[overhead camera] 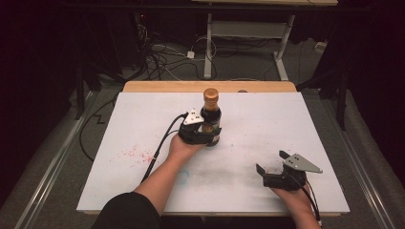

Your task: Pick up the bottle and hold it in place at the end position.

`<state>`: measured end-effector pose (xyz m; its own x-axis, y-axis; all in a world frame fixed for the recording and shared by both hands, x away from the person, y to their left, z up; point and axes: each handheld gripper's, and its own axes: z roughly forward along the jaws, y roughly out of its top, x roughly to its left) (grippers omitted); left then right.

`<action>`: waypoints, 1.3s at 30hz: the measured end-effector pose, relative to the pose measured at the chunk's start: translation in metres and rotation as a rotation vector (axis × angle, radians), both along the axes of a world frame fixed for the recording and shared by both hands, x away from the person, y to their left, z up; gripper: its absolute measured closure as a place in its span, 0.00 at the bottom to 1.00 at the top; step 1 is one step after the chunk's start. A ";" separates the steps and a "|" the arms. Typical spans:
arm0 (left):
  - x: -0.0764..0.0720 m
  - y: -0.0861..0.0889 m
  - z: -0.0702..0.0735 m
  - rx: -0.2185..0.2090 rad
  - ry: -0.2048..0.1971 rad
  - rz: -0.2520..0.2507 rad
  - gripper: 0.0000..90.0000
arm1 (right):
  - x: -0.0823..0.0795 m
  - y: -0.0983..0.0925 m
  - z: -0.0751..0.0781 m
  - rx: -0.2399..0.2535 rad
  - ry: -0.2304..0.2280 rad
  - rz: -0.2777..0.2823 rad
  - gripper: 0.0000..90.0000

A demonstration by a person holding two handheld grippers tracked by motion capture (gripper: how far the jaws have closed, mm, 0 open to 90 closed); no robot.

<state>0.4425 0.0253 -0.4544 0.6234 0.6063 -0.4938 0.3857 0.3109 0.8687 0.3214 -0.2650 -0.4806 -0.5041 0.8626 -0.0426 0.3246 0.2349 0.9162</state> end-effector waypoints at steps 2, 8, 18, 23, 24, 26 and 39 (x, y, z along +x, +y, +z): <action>0.000 0.003 0.004 -0.025 0.014 -0.003 0.24 | 0.002 -0.002 0.001 0.016 0.012 -0.005 0.01; -0.003 0.008 0.012 -0.035 0.005 -0.004 0.24 | 0.004 -0.001 0.002 0.003 0.027 0.000 0.01; -0.005 0.008 0.012 -0.004 -0.014 -0.014 0.30 | 0.013 0.006 0.023 0.045 0.026 0.001 0.05; -0.006 0.008 0.011 0.002 -0.025 -0.020 0.31 | 0.019 0.020 0.030 0.037 0.019 0.033 0.09; -0.006 0.008 0.011 0.002 -0.026 -0.018 0.31 | 0.019 0.022 0.031 0.037 0.018 0.035 0.09; -0.006 0.008 0.010 0.002 -0.029 -0.017 0.31 | 0.022 0.028 0.031 0.032 0.024 0.047 0.13; -0.006 0.008 0.010 0.006 -0.027 -0.017 0.31 | 0.035 0.041 0.034 0.071 0.024 0.118 0.37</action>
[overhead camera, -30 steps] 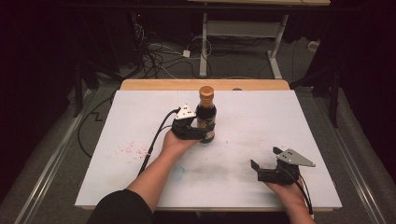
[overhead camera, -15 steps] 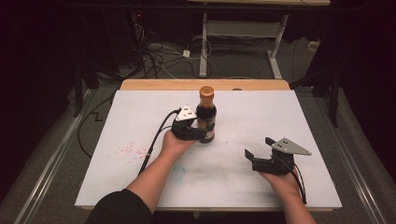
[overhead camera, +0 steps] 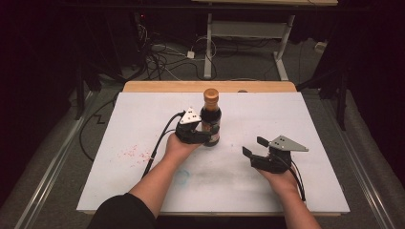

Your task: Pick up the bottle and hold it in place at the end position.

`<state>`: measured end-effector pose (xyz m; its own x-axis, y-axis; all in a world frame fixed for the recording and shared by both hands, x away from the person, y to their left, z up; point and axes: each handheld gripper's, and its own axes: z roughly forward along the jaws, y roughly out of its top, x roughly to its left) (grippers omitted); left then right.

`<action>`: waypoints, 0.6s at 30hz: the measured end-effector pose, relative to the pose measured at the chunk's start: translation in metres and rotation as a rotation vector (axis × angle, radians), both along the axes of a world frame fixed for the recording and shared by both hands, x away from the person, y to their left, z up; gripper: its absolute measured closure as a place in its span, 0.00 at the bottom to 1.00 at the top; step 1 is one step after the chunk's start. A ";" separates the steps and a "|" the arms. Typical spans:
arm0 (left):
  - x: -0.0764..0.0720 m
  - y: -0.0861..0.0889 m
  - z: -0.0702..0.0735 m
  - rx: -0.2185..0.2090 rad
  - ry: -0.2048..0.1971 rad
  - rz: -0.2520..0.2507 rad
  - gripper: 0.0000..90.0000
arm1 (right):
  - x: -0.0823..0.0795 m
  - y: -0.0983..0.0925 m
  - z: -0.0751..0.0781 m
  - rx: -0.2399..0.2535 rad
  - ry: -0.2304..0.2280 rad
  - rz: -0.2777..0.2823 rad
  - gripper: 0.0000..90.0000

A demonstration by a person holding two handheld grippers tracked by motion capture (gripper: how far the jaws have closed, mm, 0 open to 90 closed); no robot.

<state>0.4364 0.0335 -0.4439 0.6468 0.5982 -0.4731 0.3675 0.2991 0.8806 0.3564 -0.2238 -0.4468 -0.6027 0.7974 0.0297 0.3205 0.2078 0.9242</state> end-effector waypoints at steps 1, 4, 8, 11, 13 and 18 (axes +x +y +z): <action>0.000 0.000 0.000 -0.001 0.000 0.000 0.31 | 0.001 0.001 0.000 0.000 -0.006 0.006 0.40; 0.000 0.000 0.000 -0.001 -0.002 0.001 0.31 | 0.005 0.005 -0.002 0.009 -0.001 0.028 0.52; 0.000 0.000 0.000 -0.002 -0.002 -0.001 0.32 | 0.008 0.011 -0.002 0.007 -0.001 0.062 0.70; 0.000 0.000 -0.001 -0.002 -0.003 0.001 0.31 | 0.008 0.019 -0.001 -0.007 -0.015 0.088 0.82; -0.001 0.000 -0.001 -0.004 -0.003 0.002 0.31 | 0.008 0.020 0.000 -0.012 -0.019 0.093 0.85; -0.001 0.000 -0.001 -0.002 -0.002 0.003 0.31 | 0.010 0.028 0.006 -0.031 -0.040 0.092 1.00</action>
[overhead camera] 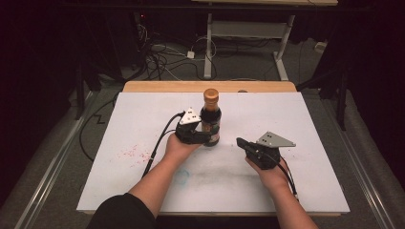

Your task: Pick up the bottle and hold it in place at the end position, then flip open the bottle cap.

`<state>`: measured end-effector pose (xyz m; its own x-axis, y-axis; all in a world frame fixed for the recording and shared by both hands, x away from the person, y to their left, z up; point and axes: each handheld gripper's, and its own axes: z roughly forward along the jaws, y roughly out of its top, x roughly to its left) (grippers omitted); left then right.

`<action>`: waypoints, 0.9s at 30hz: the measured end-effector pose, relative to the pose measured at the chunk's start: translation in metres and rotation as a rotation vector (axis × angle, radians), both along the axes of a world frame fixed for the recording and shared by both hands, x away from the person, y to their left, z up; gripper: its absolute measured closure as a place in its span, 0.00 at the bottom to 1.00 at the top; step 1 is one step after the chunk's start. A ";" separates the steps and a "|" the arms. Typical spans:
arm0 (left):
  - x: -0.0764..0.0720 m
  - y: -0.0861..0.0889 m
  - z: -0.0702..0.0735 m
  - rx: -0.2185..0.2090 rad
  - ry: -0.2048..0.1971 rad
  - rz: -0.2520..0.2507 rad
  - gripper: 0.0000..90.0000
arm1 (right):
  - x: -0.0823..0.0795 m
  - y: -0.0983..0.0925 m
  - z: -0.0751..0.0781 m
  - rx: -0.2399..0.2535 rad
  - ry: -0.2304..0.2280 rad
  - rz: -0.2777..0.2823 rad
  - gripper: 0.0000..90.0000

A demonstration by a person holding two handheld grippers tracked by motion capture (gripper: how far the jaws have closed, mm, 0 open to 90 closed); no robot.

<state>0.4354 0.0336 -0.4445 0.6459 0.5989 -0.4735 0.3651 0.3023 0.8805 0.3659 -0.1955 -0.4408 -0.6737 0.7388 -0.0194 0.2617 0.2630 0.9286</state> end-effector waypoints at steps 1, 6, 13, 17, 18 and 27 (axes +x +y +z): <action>0.000 0.000 0.000 0.001 0.000 0.000 0.31 | 0.000 0.000 0.000 0.000 0.000 0.000 1.00; 0.000 0.000 0.000 -0.004 0.002 0.003 0.31 | 0.003 0.004 0.015 0.013 -0.014 0.014 1.00; 0.000 0.003 -0.001 -0.032 0.015 -0.002 0.29 | 0.004 0.006 0.028 0.013 -0.030 0.026 1.00; 0.004 0.009 -0.011 -0.055 0.068 -0.007 0.19 | 0.009 0.010 0.028 0.019 -0.012 0.042 1.00; 0.004 0.008 -0.013 -0.046 0.066 -0.004 0.19 | 0.009 0.010 0.028 0.019 -0.012 0.042 1.00; 0.003 0.001 -0.008 -0.037 0.007 -0.004 0.25 | 0.015 0.017 0.034 0.006 -0.002 0.049 1.00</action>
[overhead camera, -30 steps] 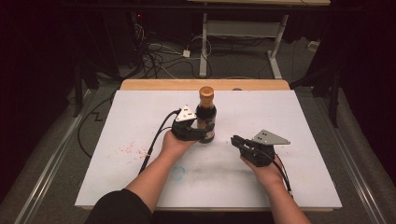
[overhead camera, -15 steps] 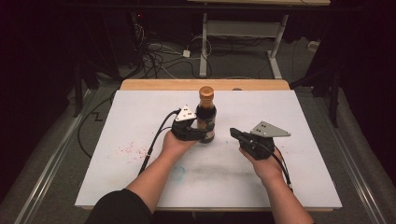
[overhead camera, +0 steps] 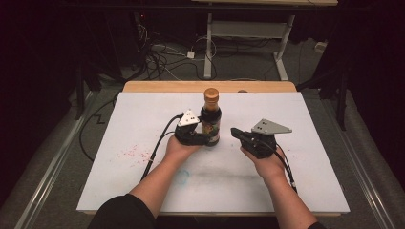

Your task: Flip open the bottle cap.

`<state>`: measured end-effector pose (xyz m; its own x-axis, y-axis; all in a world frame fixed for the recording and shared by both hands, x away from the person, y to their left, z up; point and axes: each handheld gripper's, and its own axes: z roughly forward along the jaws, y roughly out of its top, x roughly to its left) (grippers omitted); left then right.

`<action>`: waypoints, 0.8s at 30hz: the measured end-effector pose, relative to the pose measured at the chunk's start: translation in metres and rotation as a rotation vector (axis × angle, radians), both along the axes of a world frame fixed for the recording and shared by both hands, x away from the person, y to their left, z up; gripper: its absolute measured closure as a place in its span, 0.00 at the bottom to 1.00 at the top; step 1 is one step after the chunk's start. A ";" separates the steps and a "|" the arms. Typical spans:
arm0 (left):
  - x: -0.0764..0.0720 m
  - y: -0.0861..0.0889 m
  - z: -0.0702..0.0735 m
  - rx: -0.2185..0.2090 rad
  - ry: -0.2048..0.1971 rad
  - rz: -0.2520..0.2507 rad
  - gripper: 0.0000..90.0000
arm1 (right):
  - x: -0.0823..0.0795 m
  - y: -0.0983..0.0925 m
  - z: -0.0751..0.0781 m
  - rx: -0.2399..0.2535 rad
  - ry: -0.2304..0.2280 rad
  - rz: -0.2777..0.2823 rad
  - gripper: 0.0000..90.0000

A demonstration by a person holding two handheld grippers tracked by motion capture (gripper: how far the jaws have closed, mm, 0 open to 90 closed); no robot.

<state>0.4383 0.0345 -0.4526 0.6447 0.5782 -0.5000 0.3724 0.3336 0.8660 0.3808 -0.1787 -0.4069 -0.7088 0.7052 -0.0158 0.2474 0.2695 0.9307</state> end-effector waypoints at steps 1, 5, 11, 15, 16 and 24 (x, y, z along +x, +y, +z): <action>0.000 -0.001 0.000 0.006 -0.001 -0.007 0.27 | 0.001 0.000 0.001 0.003 -0.002 0.001 1.00; -0.001 -0.003 -0.001 0.036 -0.027 0.005 0.31 | 0.006 0.006 0.008 0.008 -0.003 0.010 1.00; -0.002 -0.003 -0.001 0.039 -0.026 0.005 0.32 | 0.010 0.014 0.018 0.000 -0.005 0.026 1.00; -0.002 -0.003 -0.001 0.039 -0.025 0.003 0.32 | 0.014 0.020 0.028 0.000 -0.020 0.031 1.00; -0.002 -0.003 -0.001 0.039 -0.025 0.004 0.32 | 0.014 0.020 0.028 0.000 -0.020 0.031 1.00; -0.002 -0.003 -0.001 0.040 -0.026 0.000 0.32 | 0.018 0.022 0.046 -0.013 -0.026 0.031 1.00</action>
